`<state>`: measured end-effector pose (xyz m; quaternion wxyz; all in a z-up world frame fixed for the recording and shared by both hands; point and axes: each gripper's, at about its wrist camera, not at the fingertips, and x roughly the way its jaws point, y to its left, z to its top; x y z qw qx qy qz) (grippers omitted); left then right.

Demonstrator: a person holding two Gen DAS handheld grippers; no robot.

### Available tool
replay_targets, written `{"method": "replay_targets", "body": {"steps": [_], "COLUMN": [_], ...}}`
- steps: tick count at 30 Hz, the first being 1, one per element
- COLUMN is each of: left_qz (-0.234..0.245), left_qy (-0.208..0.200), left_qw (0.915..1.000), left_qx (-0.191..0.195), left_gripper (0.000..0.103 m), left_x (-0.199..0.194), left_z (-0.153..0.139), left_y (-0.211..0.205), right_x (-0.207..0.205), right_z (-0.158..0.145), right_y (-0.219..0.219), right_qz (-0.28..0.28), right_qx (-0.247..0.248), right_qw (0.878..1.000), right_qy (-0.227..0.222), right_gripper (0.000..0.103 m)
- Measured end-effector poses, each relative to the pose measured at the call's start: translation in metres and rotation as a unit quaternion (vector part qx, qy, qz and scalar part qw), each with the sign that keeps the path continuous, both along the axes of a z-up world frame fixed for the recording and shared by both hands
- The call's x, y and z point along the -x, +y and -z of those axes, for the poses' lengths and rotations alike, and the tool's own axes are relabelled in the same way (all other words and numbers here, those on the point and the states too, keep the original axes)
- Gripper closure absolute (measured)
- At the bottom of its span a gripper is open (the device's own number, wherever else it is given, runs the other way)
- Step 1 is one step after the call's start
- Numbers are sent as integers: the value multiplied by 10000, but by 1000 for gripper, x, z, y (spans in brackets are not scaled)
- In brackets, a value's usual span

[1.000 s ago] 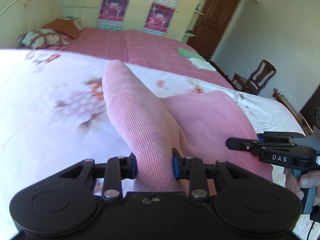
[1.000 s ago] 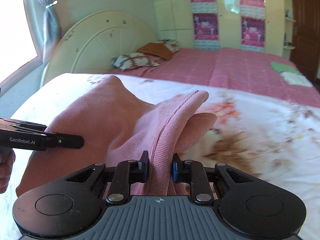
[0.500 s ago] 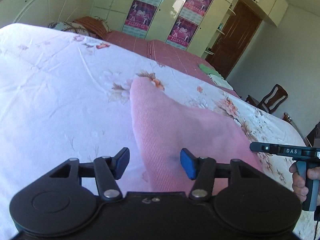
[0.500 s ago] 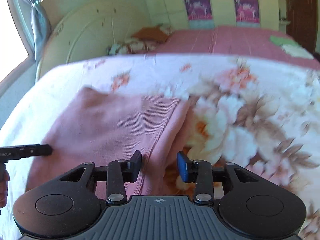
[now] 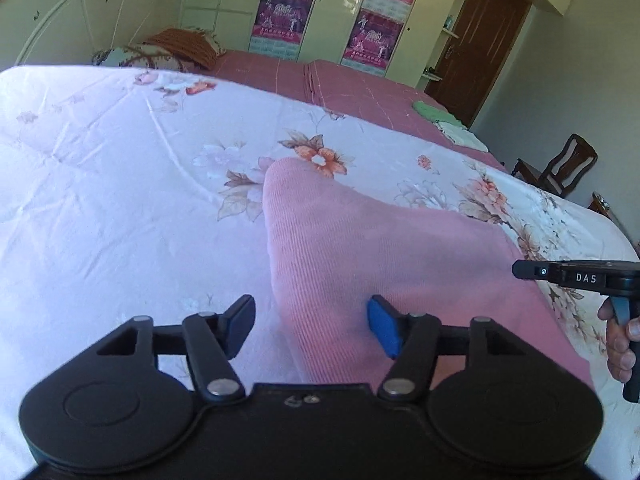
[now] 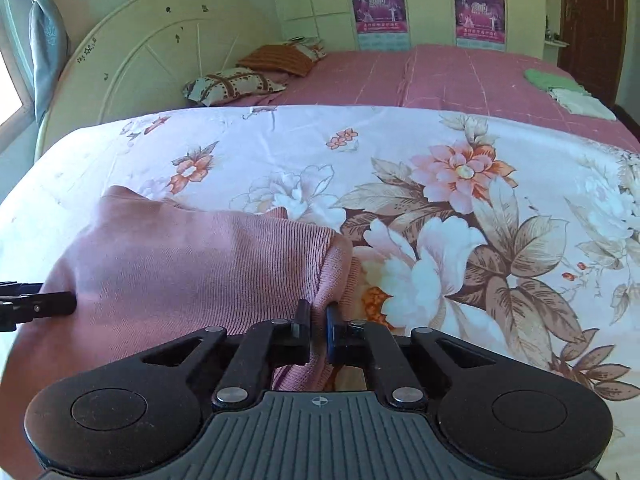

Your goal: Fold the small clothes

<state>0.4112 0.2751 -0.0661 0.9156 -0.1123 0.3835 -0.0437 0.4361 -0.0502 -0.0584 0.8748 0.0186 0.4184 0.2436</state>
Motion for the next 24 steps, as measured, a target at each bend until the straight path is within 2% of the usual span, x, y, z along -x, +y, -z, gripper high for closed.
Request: {"method": "replay_targets", "body": {"steps": [3,6,8,10,12,15,17,19,22,24], "left_qz": [8,-25,-52,-181,-256,-229,-142,-115,-182,-233], "left_qy": [-193,-108,-9,-15,-50,-101,-124,-86,126,257], "left_qw": [9998,9999,9998,9996,9992,9990,9991,9993,9988,9983], "left_qx": [-3,-88,-183,-213,-287,-364,-380,-337,-435,-465], "left_gripper": [46,47,46,42,38,46,45,44,42,41], "left_x": [32,60,72,78,80,87,100,111,121,122], "left_z": [-14,-8,3,10,12,2,-5,-6,7,19], "left_y": [-6,-15,-20,-20,-20,-25,-30,-33,-38,-39], "right_x": [32,70,91,102,102,99,109,126,146,146], "right_z": [-28,-45,-44,-32,-9,-3,-15,-30,-29,-17], "right_y": [-7,-9,-2,9,18,10,8,3,3,3], "right_qz": [-233,-787,-1131,-1316,-1189,-948,-779,-828,-928,-842], "right_qx": [72,-91,67,484,1295,1137,1090,792,849,975], "right_qw": [9986,9953,9921,9887,9832,9881,9898,9920,9910,9912], "right_qy": [-464,-555,-541,-528,-490,-411,-482,-524,-464,-292], "right_gripper": [98,98,98,98,98,98,98,98,98,98]}}
